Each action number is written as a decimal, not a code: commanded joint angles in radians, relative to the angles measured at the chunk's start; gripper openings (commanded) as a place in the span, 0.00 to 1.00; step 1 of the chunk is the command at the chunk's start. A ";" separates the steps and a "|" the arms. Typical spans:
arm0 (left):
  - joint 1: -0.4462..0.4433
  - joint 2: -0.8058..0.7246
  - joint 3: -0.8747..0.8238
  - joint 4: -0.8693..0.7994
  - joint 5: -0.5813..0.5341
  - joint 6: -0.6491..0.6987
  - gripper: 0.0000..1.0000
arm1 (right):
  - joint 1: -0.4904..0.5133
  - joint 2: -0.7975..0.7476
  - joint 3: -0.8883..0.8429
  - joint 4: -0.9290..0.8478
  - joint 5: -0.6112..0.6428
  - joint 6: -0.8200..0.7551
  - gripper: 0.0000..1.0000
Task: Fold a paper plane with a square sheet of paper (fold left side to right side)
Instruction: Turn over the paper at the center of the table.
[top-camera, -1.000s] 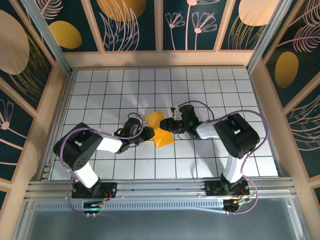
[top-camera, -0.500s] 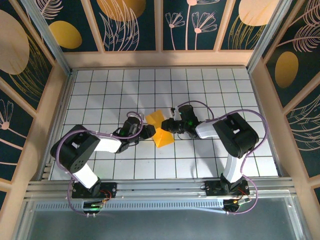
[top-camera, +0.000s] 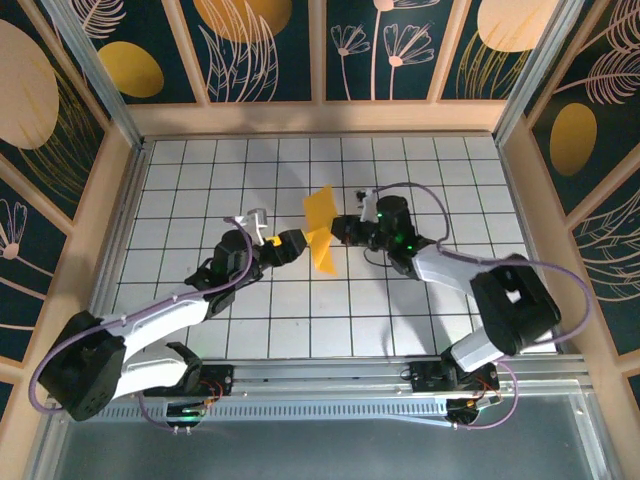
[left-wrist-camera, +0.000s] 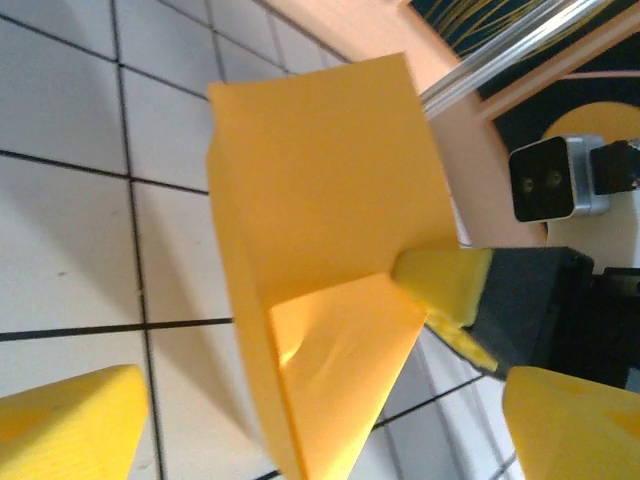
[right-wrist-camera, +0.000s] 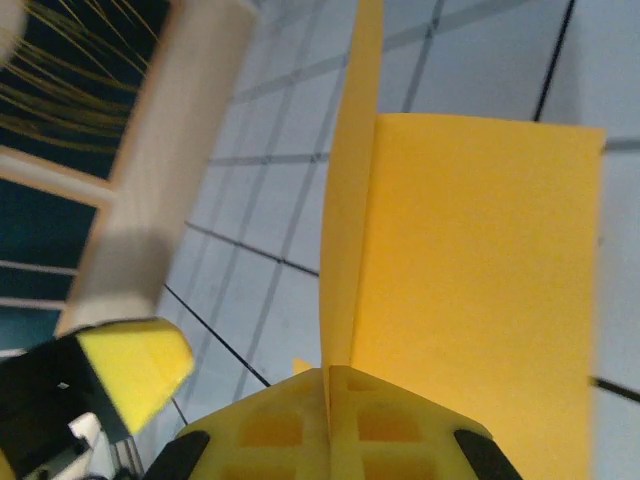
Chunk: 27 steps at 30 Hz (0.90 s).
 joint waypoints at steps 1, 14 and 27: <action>0.007 -0.044 -0.019 0.058 0.076 -0.022 0.95 | -0.057 -0.119 -0.034 0.064 0.005 0.024 0.00; -0.036 0.179 0.070 0.662 0.398 -0.327 0.95 | -0.106 -0.377 -0.037 0.064 -0.040 0.156 0.00; -0.091 0.316 0.157 0.793 0.399 -0.413 0.78 | -0.107 -0.394 -0.077 0.116 -0.072 0.232 0.00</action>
